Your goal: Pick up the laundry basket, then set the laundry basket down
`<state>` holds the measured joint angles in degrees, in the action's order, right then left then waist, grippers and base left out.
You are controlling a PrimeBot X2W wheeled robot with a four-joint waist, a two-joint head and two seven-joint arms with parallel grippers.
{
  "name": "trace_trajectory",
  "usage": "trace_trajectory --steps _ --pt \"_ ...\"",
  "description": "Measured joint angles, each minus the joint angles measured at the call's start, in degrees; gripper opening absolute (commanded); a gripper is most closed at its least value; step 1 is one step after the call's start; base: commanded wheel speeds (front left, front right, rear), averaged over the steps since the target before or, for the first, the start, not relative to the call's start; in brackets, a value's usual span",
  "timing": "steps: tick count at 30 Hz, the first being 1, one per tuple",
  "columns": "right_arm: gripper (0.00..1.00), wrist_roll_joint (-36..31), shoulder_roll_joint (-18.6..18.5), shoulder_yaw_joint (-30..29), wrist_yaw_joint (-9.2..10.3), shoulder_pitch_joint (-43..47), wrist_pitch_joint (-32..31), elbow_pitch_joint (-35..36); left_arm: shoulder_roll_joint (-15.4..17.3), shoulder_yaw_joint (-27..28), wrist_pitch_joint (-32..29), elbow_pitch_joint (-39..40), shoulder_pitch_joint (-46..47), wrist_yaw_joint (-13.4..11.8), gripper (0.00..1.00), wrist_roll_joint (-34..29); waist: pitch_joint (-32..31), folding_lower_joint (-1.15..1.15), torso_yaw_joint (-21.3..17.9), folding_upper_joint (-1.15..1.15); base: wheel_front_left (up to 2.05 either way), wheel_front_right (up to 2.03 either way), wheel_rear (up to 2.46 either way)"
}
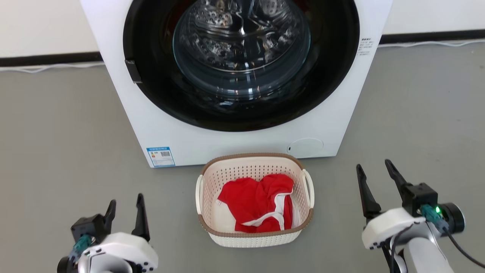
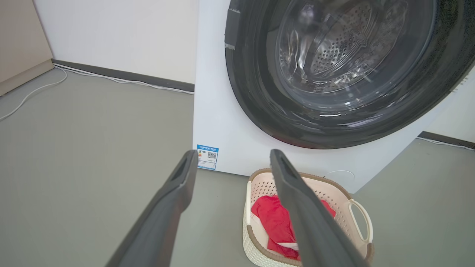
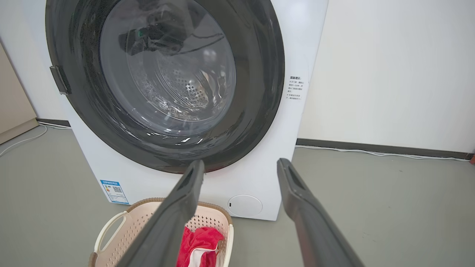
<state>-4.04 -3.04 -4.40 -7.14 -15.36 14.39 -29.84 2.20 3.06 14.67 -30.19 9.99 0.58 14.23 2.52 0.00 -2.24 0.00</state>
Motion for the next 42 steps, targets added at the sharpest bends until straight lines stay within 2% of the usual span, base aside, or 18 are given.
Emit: trace_trajectory --steps 8,25,26,33,42 --pt "1.0 -0.1 0.09 -0.86 0.0 3.81 0.0 1.83 -0.03 1.07 -0.02 2.68 -3.97 -0.6 1.0 0.44 -2.65 0.0 -0.53 0.0 0.0 0.0 0.0" --pt "1.0 -0.52 0.14 -2.23 0.0 5.1 0.0 2.83 0.0 0.34 -0.01 5.97 -6.17 -2.43 1.0 2.45 -4.08 0.0 0.52 0.0 0.0 0.0 0.0" --pt "0.0 -0.52 0.14 -2.27 0.0 5.1 0.0 2.83 0.0 0.34 -0.02 6.03 -6.2 -2.44 0.0 2.45 -4.15 0.0 0.54 0.0 0.0 0.0 0.0" --pt "0.0 0.0 0.87 -2.4 0.05 9.01 -0.36 -1.08 -0.81 0.38 -0.41 2.09 -9.41 -2.41 0.0 2.82 -4.2 0.0 0.6 0.0 0.0 0.0 0.0" --pt "0.0 6.6 0.92 -2.69 0.05 9.22 -2.02 -0.44 -0.81 0.45 -2.05 2.55 -9.62 -2.03 0.0 8.06 -4.11 0.02 0.72 0.0 0.0 0.0 0.0"
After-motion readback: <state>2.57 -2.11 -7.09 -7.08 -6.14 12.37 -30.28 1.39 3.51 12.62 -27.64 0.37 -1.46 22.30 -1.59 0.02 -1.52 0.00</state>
